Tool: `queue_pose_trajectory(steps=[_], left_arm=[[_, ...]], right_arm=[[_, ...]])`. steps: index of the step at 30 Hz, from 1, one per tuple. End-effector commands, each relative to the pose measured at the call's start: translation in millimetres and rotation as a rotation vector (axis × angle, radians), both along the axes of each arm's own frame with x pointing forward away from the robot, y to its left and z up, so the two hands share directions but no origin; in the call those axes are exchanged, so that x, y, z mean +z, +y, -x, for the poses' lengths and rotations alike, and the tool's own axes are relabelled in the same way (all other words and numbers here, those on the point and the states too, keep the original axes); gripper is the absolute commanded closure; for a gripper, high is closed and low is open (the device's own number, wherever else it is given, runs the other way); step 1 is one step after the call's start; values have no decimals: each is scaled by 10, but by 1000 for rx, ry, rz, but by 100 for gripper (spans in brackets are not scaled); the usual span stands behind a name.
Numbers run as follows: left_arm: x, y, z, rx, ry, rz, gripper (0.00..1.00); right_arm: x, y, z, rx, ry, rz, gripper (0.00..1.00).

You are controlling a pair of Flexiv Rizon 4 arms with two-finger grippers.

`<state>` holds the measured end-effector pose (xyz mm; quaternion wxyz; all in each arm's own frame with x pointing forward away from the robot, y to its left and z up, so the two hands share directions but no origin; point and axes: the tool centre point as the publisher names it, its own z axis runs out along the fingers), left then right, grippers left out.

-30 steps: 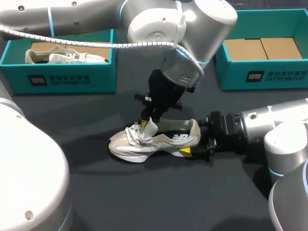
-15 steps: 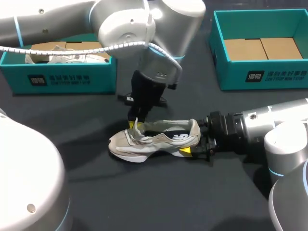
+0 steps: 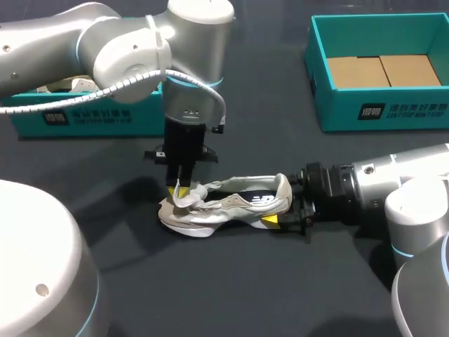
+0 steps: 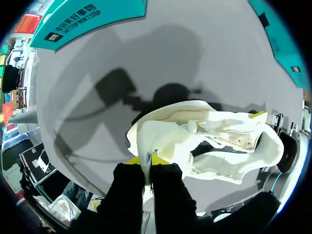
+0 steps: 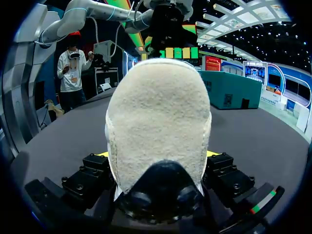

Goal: Take the shoe out of the shoebox, open the shoe tongue, remove and reinsert the insole, then place the shoe into the shoebox

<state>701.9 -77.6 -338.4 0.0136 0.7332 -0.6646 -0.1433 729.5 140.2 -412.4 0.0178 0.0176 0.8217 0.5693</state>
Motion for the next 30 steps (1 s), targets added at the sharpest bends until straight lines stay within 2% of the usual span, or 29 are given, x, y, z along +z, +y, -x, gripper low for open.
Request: queue_pose_trajectory(steps=[1, 7, 9, 14, 17, 28, 30], left_arm=[[-81, 57, 32, 11, -1, 22, 100], [-140, 100, 29, -1, 26, -13, 100], [-159, 117, 33, -1, 27, -23, 93], [-135, 195, 43, 2, 20, -46, 85], [-111, 229, 46, 6, 13, -59, 75], [-13, 466, 109, 6, 7, -113, 58], [7, 501, 115, 7, 7, -118, 58]], right_arm=[[3, 0, 14, -2, 0, 5, 100], [3, 0, 14, -2, 0, 5, 100], [3, 0, 14, -2, 0, 5, 100], [3, 0, 14, -2, 0, 5, 100], [3, 0, 14, -2, 0, 5, 100], [3, 0, 14, -2, 0, 5, 100], [3, 0, 14, -2, 0, 5, 100]])
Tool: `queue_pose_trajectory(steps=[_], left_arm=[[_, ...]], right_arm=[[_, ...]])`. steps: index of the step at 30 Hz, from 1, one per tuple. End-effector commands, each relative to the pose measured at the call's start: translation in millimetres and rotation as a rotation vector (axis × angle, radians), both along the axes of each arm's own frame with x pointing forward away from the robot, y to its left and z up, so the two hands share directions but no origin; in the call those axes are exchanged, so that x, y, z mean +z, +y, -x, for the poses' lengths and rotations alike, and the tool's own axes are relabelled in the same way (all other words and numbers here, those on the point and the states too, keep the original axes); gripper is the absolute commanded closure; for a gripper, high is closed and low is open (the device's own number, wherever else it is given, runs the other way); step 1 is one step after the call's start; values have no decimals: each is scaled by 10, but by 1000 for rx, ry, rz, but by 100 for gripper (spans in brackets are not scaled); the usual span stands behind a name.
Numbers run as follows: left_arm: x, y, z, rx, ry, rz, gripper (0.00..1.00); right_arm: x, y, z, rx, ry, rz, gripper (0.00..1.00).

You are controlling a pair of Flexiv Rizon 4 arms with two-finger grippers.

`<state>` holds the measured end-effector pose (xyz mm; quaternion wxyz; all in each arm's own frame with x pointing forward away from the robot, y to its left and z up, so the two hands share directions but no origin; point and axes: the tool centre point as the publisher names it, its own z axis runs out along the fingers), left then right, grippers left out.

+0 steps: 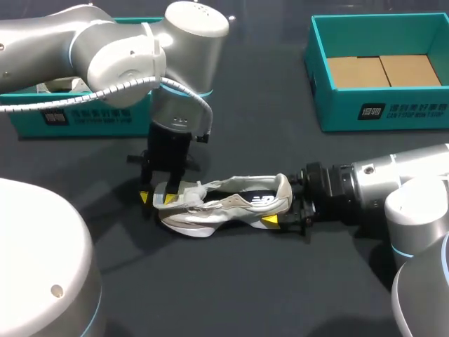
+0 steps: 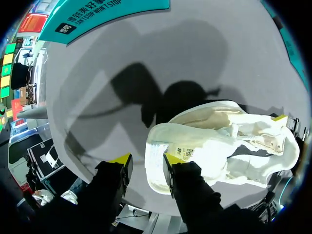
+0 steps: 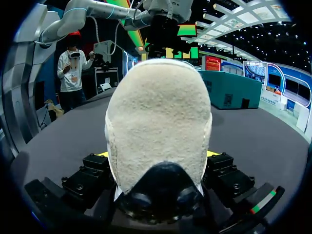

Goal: Take the shoe out of the shoebox, open the shoe tongue, remove and reinsert the insole, then place the shoe into the shoebox

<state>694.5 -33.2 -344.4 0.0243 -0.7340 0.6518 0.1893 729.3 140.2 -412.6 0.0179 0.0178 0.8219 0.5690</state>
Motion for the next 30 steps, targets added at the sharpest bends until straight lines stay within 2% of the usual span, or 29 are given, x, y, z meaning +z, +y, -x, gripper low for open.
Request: queue_pose_trajectory(steps=[1, 10, 14, 23, 30], left_arm=[[79, 75, 42, -1, -10, 4, 58], [180, 97, 48, -10, -37, 27, 56], [302, 74, -9, -33, -60, 67, 56], [494, -162, -62, -86, -106, 77, 57], [625, -256, -127, -126, -135, 143, 55]], right_arm=[[5, 0, 13, -1, -1, 4, 100], [5, 0, 13, -1, -1, 4, 100], [5, 0, 13, -1, -1, 4, 100], [5, 0, 13, -1, -1, 4, 100], [5, 0, 13, -1, -1, 4, 100]])
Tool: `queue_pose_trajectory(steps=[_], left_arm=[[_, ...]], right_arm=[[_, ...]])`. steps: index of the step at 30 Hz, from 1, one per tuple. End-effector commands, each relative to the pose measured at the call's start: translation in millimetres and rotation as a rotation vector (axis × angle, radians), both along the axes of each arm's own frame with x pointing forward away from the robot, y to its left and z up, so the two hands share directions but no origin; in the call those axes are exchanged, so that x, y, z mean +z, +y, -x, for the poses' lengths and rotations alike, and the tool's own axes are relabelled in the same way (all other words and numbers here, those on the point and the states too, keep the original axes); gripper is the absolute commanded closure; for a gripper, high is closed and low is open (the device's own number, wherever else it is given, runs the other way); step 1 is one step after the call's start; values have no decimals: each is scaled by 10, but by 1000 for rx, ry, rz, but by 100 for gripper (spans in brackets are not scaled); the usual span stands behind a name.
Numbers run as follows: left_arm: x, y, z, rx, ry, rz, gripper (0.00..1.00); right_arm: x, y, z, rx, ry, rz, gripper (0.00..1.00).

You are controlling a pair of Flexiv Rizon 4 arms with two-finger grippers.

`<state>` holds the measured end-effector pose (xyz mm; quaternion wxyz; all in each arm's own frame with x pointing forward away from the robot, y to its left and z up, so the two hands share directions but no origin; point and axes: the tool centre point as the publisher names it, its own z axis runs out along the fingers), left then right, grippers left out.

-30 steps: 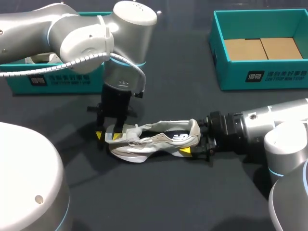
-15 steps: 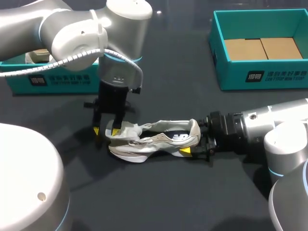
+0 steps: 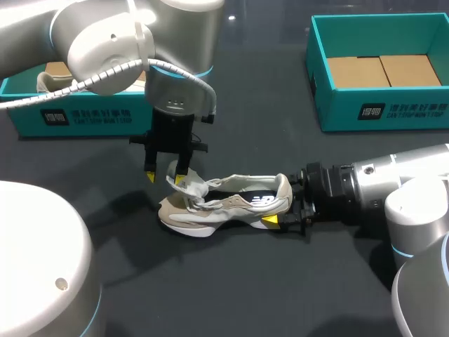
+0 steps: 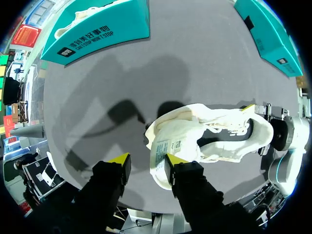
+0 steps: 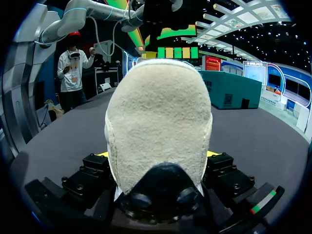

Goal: Take the shoe out of the shoebox, open the shoe tongue, remove and reinsert the insole, then place the shoe into the shoebox

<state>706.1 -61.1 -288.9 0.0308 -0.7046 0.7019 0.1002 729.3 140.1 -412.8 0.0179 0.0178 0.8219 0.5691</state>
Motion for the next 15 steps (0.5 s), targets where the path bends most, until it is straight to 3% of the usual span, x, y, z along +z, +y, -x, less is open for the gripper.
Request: queue_pose_trajectory(steps=[1, 15], left_arm=[[82, -2, -26, -13, -13, 23, 55], [355, -300, -191, -112, -66, 101, 55]], right_arm=[[7, 1, 13, -1, -1, 4, 100], [7, 1, 13, -1, -1, 4, 100]])
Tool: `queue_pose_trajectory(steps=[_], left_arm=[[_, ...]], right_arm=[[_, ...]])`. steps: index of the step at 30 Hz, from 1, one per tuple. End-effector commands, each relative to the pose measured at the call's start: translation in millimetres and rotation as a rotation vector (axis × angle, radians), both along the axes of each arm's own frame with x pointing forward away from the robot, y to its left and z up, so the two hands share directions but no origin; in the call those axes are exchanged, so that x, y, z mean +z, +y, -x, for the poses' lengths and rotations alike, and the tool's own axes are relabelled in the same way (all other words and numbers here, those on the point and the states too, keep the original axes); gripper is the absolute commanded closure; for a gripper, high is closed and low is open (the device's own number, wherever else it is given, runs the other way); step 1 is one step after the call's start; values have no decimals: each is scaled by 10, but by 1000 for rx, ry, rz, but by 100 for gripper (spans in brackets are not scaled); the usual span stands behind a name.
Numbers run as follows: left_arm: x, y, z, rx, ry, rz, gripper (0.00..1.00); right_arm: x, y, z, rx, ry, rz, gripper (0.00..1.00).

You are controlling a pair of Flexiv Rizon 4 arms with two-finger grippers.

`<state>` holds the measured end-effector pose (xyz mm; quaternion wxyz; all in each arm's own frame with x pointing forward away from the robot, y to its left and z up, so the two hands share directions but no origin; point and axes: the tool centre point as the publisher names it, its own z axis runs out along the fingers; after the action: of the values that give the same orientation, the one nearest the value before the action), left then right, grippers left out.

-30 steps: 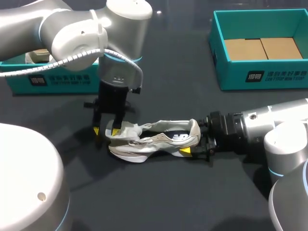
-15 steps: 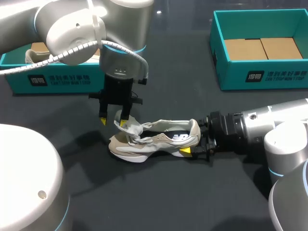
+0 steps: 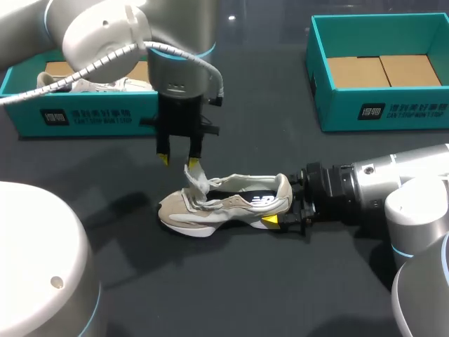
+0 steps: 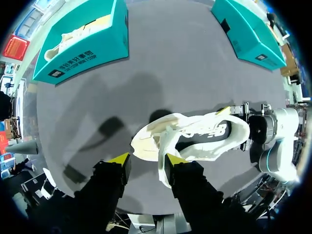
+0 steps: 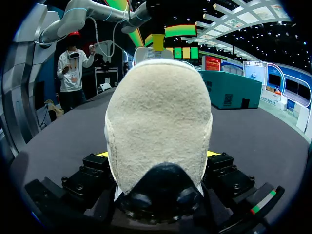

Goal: Take the shoe out of the shoebox, open the shoe tongue, remove and reinsert the insole, then place the shoe into the shoebox

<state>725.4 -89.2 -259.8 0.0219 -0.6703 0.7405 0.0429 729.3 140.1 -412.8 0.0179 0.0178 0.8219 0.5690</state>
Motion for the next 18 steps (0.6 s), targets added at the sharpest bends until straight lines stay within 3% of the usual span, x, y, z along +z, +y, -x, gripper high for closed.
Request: queue_pose_trajectory(steps=[1, 12, 18], left_arm=[[75, -42, -8, -19, -12, 9, 55], [275, -351, -92, -134, -44, 85, 56], [501, -559, -89, -401, -29, 201, 56]], right_arm=[[7, 2, 13, -1, -1, 4, 100], [7, 2, 13, -1, -1, 4, 100], [7, 2, 13, -1, -1, 4, 100]])
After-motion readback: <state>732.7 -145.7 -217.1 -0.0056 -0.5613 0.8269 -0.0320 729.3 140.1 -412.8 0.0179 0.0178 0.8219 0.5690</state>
